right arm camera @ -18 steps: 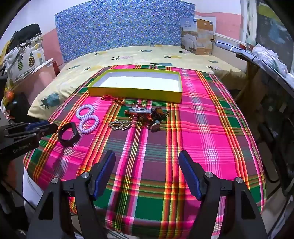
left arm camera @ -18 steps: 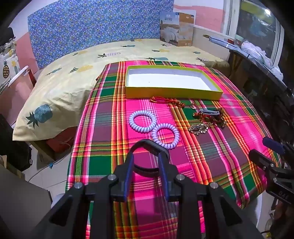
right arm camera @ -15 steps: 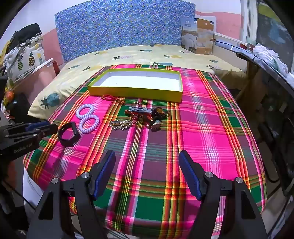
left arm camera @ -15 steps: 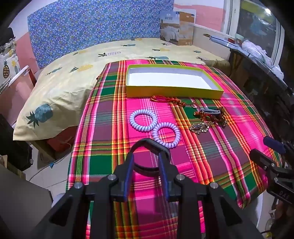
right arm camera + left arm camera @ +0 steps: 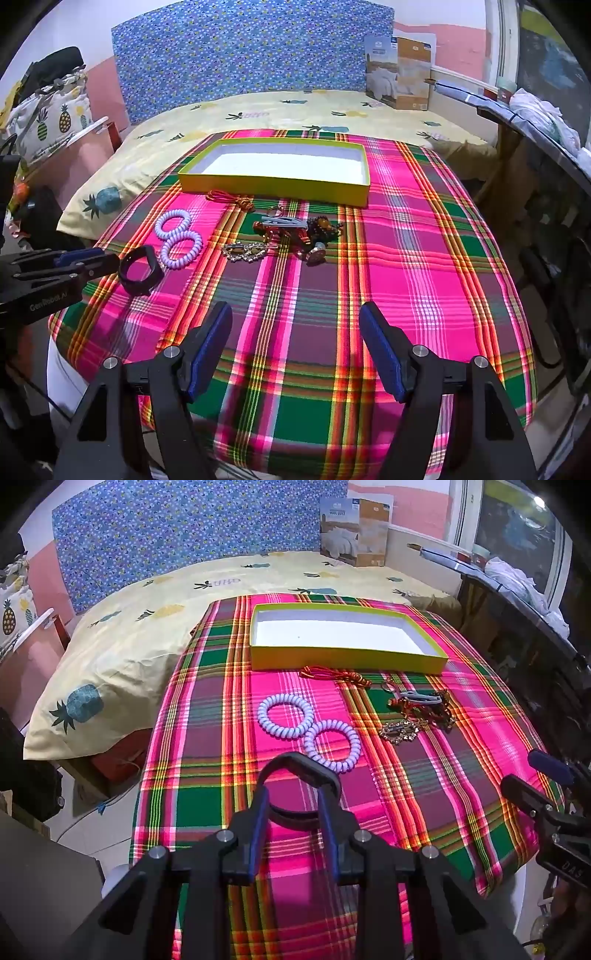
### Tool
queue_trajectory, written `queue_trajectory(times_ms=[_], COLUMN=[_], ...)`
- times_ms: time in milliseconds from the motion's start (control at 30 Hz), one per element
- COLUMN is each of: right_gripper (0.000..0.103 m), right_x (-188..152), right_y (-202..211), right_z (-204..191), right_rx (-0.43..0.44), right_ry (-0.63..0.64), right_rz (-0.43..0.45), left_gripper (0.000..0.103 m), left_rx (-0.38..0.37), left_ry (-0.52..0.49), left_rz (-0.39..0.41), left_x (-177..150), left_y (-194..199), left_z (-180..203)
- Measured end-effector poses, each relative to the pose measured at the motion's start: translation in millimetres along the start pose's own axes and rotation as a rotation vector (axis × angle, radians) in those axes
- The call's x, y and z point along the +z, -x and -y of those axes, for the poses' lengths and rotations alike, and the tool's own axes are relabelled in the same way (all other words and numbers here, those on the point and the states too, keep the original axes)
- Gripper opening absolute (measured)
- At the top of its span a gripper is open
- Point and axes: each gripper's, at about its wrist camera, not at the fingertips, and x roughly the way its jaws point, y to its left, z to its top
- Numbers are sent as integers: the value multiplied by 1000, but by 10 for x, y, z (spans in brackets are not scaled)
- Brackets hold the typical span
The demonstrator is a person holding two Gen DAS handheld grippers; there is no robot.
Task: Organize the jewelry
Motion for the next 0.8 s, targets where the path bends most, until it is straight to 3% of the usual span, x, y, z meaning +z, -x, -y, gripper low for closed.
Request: queue_trajectory(times_ms=[800], right_gripper=[71], right_x=[-20], right_y=[-15], right_z=[-27], right_rx=[2], right_ry=[4], right_rz=[-4], left_gripper=[28], left_rx=[-12], left_ry=[-7], left_rz=[-8], left_x=[-7], left_y=[4], left_z=[4])
